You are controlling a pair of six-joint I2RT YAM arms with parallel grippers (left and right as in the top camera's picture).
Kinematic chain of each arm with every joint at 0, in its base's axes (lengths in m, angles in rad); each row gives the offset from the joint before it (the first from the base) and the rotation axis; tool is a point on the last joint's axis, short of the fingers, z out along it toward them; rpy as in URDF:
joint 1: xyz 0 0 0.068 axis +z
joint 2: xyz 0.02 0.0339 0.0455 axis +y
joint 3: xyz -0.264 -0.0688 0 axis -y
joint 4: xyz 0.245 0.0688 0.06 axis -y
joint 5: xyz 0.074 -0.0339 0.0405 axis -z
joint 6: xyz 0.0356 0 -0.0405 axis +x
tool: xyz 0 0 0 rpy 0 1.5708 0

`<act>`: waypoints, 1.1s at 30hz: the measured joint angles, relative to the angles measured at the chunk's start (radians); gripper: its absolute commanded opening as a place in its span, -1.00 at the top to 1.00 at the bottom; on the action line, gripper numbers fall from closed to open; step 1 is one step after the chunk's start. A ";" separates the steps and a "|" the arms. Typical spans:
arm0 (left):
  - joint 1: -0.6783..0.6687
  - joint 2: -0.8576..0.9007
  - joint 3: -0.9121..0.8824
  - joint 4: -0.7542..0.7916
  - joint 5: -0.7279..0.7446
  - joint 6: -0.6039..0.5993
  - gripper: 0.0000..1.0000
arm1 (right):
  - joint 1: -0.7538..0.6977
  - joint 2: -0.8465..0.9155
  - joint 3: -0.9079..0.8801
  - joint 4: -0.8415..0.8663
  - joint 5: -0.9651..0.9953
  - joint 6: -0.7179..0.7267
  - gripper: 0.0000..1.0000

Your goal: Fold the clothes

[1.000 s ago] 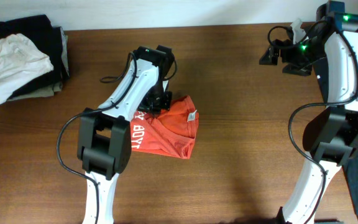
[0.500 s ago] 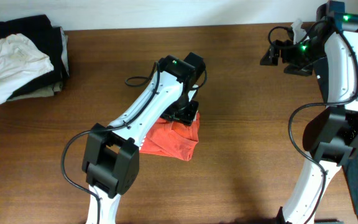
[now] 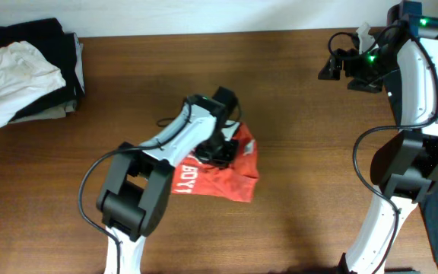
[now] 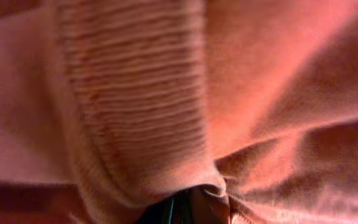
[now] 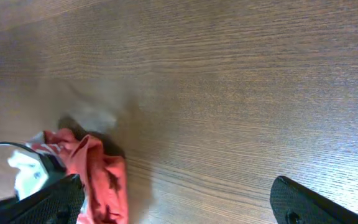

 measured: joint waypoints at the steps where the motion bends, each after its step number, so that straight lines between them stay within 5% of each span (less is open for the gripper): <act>1: -0.039 0.000 0.000 0.028 0.032 0.008 0.86 | 0.000 0.000 0.000 0.000 0.000 -0.001 -0.97; 3: -0.074 0.000 0.009 0.009 0.058 0.012 0.84 | 0.000 0.000 0.000 0.000 0.000 0.000 -0.97; 7: -0.071 -0.011 0.255 -0.190 -0.061 0.017 0.38 | 0.000 0.000 0.000 0.000 0.000 0.000 -0.97; 12: -0.071 -0.038 0.354 -0.158 -0.087 0.017 0.42 | 0.000 0.000 0.000 0.000 0.000 -0.001 -0.97; 21: -0.200 0.212 0.372 0.029 -0.026 0.016 0.40 | 0.000 0.000 0.000 0.000 0.000 0.000 -0.97; 23: -0.193 0.212 0.453 -0.059 -0.042 0.016 -0.08 | 0.000 0.000 0.000 0.000 0.000 -0.001 -0.97; 25: -0.161 0.195 0.560 -0.172 -0.082 0.019 -0.98 | 0.000 0.000 0.000 0.000 0.000 0.000 -0.97; 29: -0.016 0.143 0.711 -0.351 -0.111 0.041 -0.98 | 0.000 0.000 0.000 0.000 0.000 -0.001 -0.97; 33: 0.243 0.140 0.707 -0.574 -0.098 0.216 -0.98 | 0.000 0.000 0.000 0.000 0.000 -0.001 -0.97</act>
